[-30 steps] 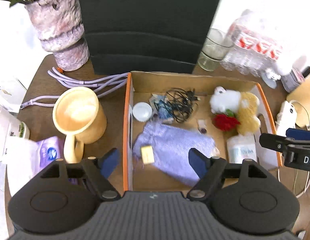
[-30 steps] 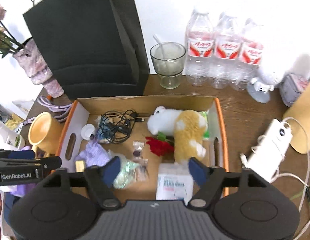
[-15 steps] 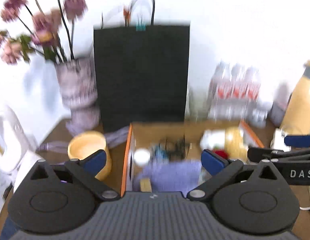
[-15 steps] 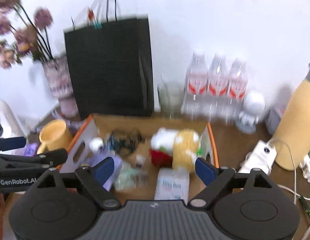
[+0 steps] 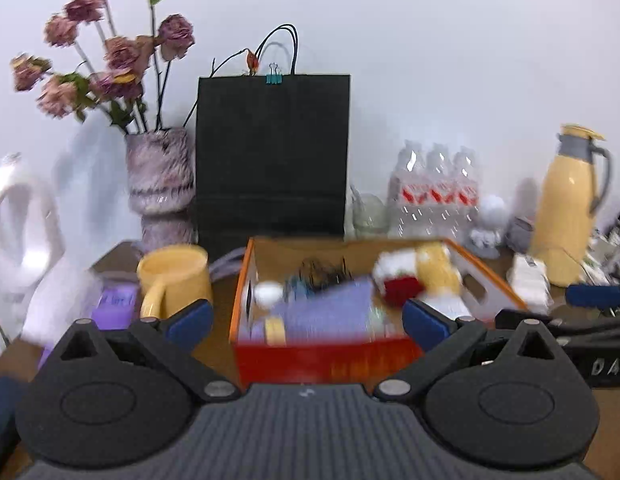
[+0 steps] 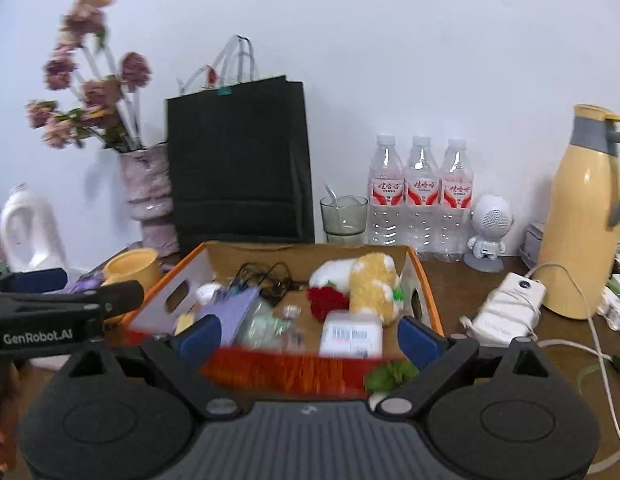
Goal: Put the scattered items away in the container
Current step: 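Move both grippers back to the desk toward the white lid and wrapper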
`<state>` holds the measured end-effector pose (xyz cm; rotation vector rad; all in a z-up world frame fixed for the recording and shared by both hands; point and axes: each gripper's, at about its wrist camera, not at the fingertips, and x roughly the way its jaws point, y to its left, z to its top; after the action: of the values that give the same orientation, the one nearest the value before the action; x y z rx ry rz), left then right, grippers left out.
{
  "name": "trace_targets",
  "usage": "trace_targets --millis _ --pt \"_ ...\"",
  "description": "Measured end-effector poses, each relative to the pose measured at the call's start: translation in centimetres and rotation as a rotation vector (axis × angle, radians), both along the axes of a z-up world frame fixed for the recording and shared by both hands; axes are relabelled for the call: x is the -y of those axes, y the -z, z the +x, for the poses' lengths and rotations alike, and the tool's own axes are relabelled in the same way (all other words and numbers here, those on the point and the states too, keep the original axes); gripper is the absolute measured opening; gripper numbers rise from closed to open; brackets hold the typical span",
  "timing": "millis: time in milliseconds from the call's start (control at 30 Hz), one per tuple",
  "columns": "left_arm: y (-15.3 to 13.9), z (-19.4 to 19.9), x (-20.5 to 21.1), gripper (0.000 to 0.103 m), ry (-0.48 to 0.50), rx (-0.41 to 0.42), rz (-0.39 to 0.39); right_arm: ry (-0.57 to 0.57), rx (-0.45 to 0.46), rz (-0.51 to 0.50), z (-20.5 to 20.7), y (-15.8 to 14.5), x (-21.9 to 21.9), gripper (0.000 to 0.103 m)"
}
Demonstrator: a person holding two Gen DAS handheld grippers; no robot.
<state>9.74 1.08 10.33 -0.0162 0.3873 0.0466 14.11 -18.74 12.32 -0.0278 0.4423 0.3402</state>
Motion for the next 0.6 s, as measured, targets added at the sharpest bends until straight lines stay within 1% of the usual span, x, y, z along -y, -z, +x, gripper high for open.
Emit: trace_targets --millis 67,133,167,233,367,433,467,600 --pt "1.7 -2.9 0.2 0.103 0.02 -0.015 -0.018 0.006 0.001 0.001 -3.2 1.0 0.8 0.096" --pt "3.7 -5.2 0.4 0.103 0.053 -0.092 -0.067 -0.005 0.001 0.031 -6.2 2.3 1.6 0.099" --pt "4.4 -6.2 0.5 0.103 0.068 -0.111 -0.085 -0.018 -0.005 0.049 -7.6 2.9 2.0 0.099" --pt "5.4 -8.4 1.1 0.103 0.076 -0.137 -0.071 -0.042 -0.017 0.066 -9.9 3.8 2.5 0.099" --pt "6.2 -12.5 1.8 0.103 0.141 -0.125 -0.011 -0.053 -0.04 0.1 -13.4 4.7 3.5 0.1" --pt "6.4 -13.4 1.4 0.103 0.131 -0.112 -0.004 -0.067 -0.048 0.105 -14.3 5.0 3.7 0.1" --pt "6.5 -13.5 1.2 0.103 0.115 -0.124 -0.003 -0.066 -0.056 0.091 -14.5 5.1 3.7 0.1" --pt "6.6 -12.3 0.2 0.103 0.095 -0.157 -0.043 -0.054 -0.05 0.048 -13.2 4.9 3.5 0.099"
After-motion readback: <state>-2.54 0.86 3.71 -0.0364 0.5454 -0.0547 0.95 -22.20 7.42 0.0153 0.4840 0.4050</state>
